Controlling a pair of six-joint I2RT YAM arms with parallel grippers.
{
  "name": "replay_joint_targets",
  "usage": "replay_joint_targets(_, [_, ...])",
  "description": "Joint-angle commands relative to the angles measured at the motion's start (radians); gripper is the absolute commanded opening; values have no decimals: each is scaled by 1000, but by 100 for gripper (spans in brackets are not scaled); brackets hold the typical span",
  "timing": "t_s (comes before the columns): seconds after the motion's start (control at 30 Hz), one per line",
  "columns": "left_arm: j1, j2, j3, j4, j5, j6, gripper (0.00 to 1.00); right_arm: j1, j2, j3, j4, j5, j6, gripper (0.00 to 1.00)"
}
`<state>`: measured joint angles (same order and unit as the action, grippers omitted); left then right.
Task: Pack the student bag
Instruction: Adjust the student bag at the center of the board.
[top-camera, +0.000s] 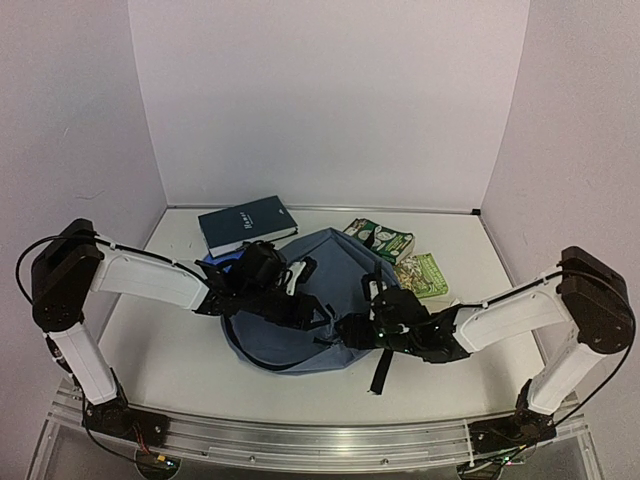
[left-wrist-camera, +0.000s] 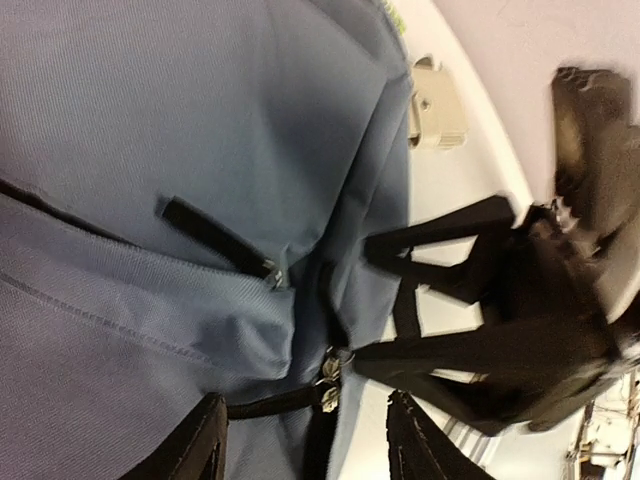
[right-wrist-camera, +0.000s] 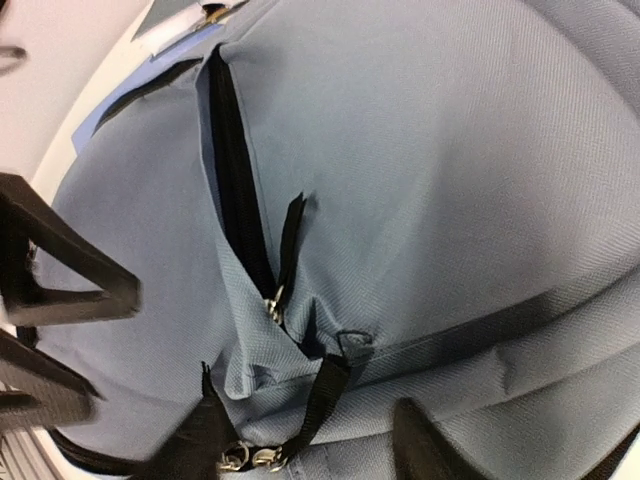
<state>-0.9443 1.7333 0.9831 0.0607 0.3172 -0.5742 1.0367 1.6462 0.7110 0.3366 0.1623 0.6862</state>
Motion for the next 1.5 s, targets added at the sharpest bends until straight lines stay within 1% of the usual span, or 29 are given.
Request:
replay_joint_targets(0.0, [-1,-8,-20,8,36,41,57,-6,-100,-13,-120,78,151,68])
replay_joint_targets(0.1, [-1,-4,-24,2,47,21,60,-21,-133,-31,-215,117,240,72])
replay_joint_targets(0.27, [-2,5,-46,7,102,-22,60,-92,-157,-100,-235,74,304,74])
replay_joint_targets(0.4, [-2,-25,-97,45,175,-44,60,-106,-117,-80,-201,33,267,71])
replay_joint_targets(0.53, [-2,-75,-173,175,313,-71,60,-117,-49,-36,-162,-14,238,66])
replay_joint_targets(0.67, [-2,-108,-211,192,349,-74,60,-124,8,-22,-124,-39,234,63])
replay_joint_targets(0.77, [-3,-103,-211,169,354,-74,60,-127,45,-20,-82,-65,232,58])
replay_joint_targets(0.83, [-2,-90,-200,152,359,-75,60,-131,72,-11,-54,-80,222,52])
replay_joint_targets(0.97, [-4,-49,-161,75,386,-62,60,-150,122,39,-36,-84,179,29])
replay_joint_targets(1.03, [-8,-27,-151,55,390,-55,60,-168,144,68,-34,-85,151,20])
replay_joint_targets(1.07, [-9,-16,-150,52,394,-55,60,-179,155,80,-32,-86,138,18])
replay_joint_targets(1.17, [-15,17,-128,51,414,-54,60,-213,179,120,-23,-84,81,13])
replay_joint_targets(1.27, [-39,57,-74,65,423,-60,59,-245,212,166,-10,-95,24,12])
replay_joint_targets(1.37, [-64,100,-9,110,427,-84,59,-272,252,221,-7,-115,-29,11])
replay_joint_targets(1.47, [-85,130,35,167,410,-107,58,-291,278,263,-7,-137,-63,12])
